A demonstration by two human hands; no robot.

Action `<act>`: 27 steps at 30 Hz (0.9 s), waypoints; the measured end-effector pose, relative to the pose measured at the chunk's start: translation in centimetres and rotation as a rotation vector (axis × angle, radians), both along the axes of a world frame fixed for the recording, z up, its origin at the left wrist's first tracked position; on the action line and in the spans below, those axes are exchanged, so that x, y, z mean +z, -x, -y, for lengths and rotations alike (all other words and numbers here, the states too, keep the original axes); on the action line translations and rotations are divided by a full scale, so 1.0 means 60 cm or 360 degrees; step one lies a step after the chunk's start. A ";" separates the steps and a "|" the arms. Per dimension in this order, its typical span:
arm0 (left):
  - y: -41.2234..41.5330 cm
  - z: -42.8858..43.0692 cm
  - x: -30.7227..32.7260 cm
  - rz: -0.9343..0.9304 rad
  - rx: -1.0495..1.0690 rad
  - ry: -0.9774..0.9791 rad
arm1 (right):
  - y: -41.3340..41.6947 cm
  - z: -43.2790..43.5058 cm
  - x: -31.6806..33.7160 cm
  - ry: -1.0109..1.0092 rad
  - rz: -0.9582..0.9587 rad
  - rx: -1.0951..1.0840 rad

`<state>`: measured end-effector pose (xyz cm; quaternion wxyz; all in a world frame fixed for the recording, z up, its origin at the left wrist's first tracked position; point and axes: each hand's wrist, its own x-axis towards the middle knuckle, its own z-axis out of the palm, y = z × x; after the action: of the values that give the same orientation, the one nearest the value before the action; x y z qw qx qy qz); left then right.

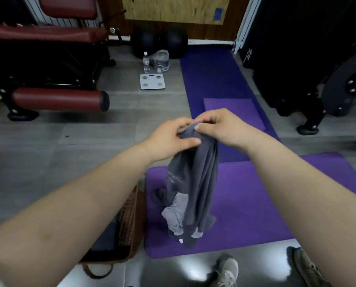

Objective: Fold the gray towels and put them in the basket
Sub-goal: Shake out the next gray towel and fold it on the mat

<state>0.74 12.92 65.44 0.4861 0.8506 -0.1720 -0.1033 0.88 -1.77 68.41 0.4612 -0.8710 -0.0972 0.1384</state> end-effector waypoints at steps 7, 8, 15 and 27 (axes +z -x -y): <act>-0.019 0.155 -0.002 -0.0075 0.0350 0.0033 | -0.016 0.176 -0.056 -0.0237 -0.0303 0.0168; -0.020 0.178 0.002 -0.0052 0.0398 -0.0019 | -0.023 0.198 -0.070 -0.0136 -0.0301 0.0204; -0.007 0.220 0.039 -0.0015 0.0720 0.0102 | -0.037 0.305 -0.173 0.0609 -0.0438 0.0484; 0.025 0.131 -0.014 -0.0110 0.1322 -0.0496 | -0.111 0.376 -0.082 0.0267 -0.0255 0.0255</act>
<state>-0.74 5.06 64.59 0.3577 0.9067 0.2182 0.0478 7.55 -24.31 63.51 0.3805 -0.8821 -0.1174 0.2516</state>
